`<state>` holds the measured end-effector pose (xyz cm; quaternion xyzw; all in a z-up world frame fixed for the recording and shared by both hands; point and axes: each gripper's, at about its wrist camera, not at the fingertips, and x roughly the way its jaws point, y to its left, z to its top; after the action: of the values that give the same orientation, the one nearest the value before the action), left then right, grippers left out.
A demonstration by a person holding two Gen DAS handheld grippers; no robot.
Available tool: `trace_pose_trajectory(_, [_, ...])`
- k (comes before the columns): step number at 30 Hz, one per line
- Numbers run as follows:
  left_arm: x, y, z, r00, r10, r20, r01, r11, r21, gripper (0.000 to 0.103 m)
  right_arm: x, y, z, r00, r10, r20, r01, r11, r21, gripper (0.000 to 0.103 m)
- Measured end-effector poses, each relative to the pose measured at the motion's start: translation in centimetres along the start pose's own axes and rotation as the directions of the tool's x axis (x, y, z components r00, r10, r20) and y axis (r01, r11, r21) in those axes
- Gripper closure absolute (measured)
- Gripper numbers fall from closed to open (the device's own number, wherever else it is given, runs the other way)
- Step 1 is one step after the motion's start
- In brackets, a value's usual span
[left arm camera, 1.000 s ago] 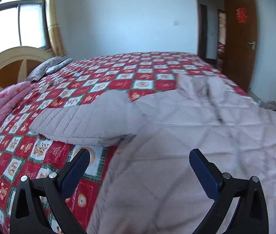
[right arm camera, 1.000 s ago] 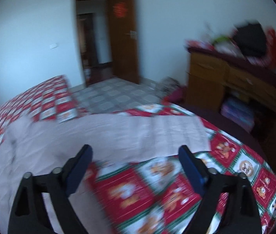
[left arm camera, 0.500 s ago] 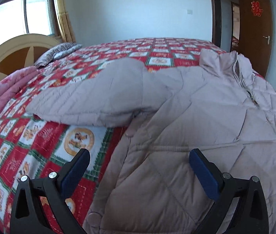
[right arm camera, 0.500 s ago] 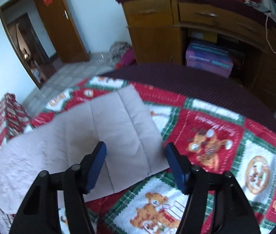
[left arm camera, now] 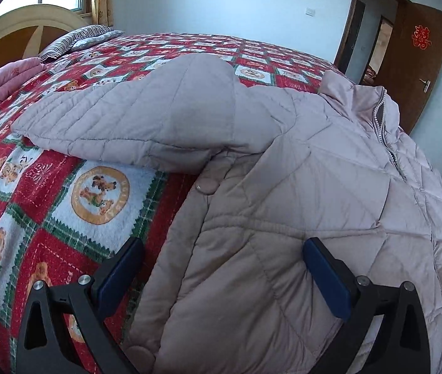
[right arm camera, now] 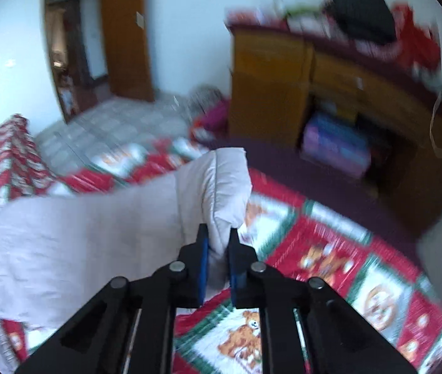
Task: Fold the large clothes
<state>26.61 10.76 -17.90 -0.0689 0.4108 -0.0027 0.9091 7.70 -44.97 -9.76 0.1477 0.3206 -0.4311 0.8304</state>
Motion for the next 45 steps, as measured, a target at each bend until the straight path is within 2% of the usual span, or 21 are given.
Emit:
trace_pose_trajectory(4, [-0.1,0.3,0.1,1.000,-0.021,0.003,0.021,1.000,-0.010,0.001,-7.4,3.8,2.3,0.987,0.100,0.129,-0.085,0.990,-0.115,0.090])
trace_pose_trajectory(6, [-0.3,0.7,0.0,0.999,-0.039,0.009,0.040,0.999,-0.015,0.001,-11.2,6.9,3.2,0.967,0.185,0.174,-0.154,0.972,-0.180,0.090])
trace_pose_trajectory(9, [-0.8,1.3,-0.4,0.996,-0.086,0.027,0.087,0.996,-0.035,0.001,-14.5,11.1,3.5,0.933,0.308,0.187,-0.256,0.932,-0.258,0.090])
trace_pose_trajectory(13, [-1.5,1.6,-0.9,0.993,-0.108,0.044,0.109,0.993,-0.039,0.001,-18.1,18.4,1.5,0.867,0.477,0.142,-0.398,0.836,-0.378,0.090])
trace_pose_trajectory(17, [-1.7,1.6,-1.2,0.992,-0.115,0.055,0.117,0.992,-0.037,0.001,-19.8,26.5,-2.7,0.790,0.613,0.027,-0.533,0.707,-0.464,0.090])
trace_pose_trajectory(19, [-1.7,1.8,-1.2,0.990,-0.128,0.059,0.130,0.990,-0.046,0.001,-19.7,29.6,-4.6,0.768,0.640,-0.019,-0.567,0.666,-0.485,0.090])
trace_pose_trajectory(23, [-1.7,2.1,-1.3,0.987,-0.144,0.069,0.148,0.987,-0.057,0.001,-18.0,36.6,-10.0,0.703,0.686,-0.186,-0.673,0.559,-0.485,0.090])
trace_pose_trajectory(27, [-1.8,2.4,-1.4,0.985,-0.155,0.076,0.159,0.985,-0.060,0.001,-16.8,41.4,-13.4,0.648,0.693,-0.315,-0.744,0.487,-0.457,0.090])
trace_pose_trajectory(28, [-1.8,2.5,-1.4,0.984,-0.158,0.077,0.163,0.985,-0.062,0.001,-15.9,42.6,-14.6,0.624,0.695,-0.359,-0.770,0.467,-0.435,0.090])
trace_pose_trajectory(31, [-1.7,2.5,-1.4,0.984,-0.161,0.079,0.166,0.984,-0.062,0.001,-14.8,43.3,-15.8,0.582,0.690,-0.431,-0.809,0.438,-0.391,0.090])
trace_pose_trajectory(32, [-1.7,2.4,-1.4,0.984,-0.161,0.080,0.166,0.984,-0.062,0.001,-14.1,43.8,-16.7,0.555,0.693,-0.461,-0.829,0.418,-0.370,0.089])
trace_pose_trajectory(35, [-1.7,2.4,-1.4,0.984,-0.160,0.080,0.165,0.984,-0.061,0.001,-13.7,43.7,-17.4,0.503,0.697,-0.511,-0.863,0.370,-0.345,0.082])
trace_pose_trajectory(36, [-1.7,2.3,-1.4,0.984,-0.159,0.079,0.164,0.985,-0.060,0.001,-13.8,43.6,-17.2,0.480,0.699,-0.531,-0.876,0.355,-0.326,0.073])
trace_pose_trajectory(37, [-1.7,2.3,-1.4,0.984,-0.158,0.079,0.163,0.985,-0.060,0.001,-13.8,43.7,-16.9,0.431,0.708,-0.560,-0.902,0.327,-0.282,0.055])
trace_pose_trajectory(38, [-1.7,2.3,-1.4,0.984,-0.158,0.078,0.163,0.985,-0.060,0.001,-14.0,43.2,-15.9,0.374,0.730,-0.573,-0.927,0.302,-0.220,0.046])
trace_pose_trajectory(39, [-1.7,2.3,-1.4,0.985,-0.155,0.076,0.159,0.985,-0.059,0.001,-14.2,42.4,-14.7,0.347,0.753,-0.559,-0.938,0.291,-0.189,0.037])
trace_pose_trajectory(40, [-1.6,2.3,-1.3,0.986,-0.152,0.073,0.156,0.986,-0.057,0.001,-14.6,41.3,-13.3,0.325,0.783,-0.530,-0.946,0.275,-0.173,0.037])
trace_pose_trajectory(41, [-1.5,2.2,-1.3,0.986,-0.148,0.070,0.152,0.987,-0.055,0.001,-14.9,40.4,-12.0,0.327,0.801,-0.501,-0.945,0.273,-0.179,0.037])
trace_pose_trajectory(42, [-1.5,2.2,-1.3,0.987,-0.145,0.068,0.149,0.987,-0.054,0.001,-15.2,39.0,-10.2,0.367,0.815,-0.449,-0.929,0.300,-0.215,0.037])
trace_pose_trajectory(44, [-1.5,2.0,-1.1,0.989,-0.136,0.056,0.138,0.989,-0.051,0.001,-15.0,36.2,-7.0,0.535,0.784,-0.316,-0.839,0.447,-0.311,0.038])
trace_pose_trajectory(45, [-1.6,1.8,-0.9,0.991,-0.128,0.046,0.130,0.991,-0.045,0.001,-14.4,35.0,-5.8,0.605,0.755,-0.252,-0.787,0.519,-0.334,0.048])
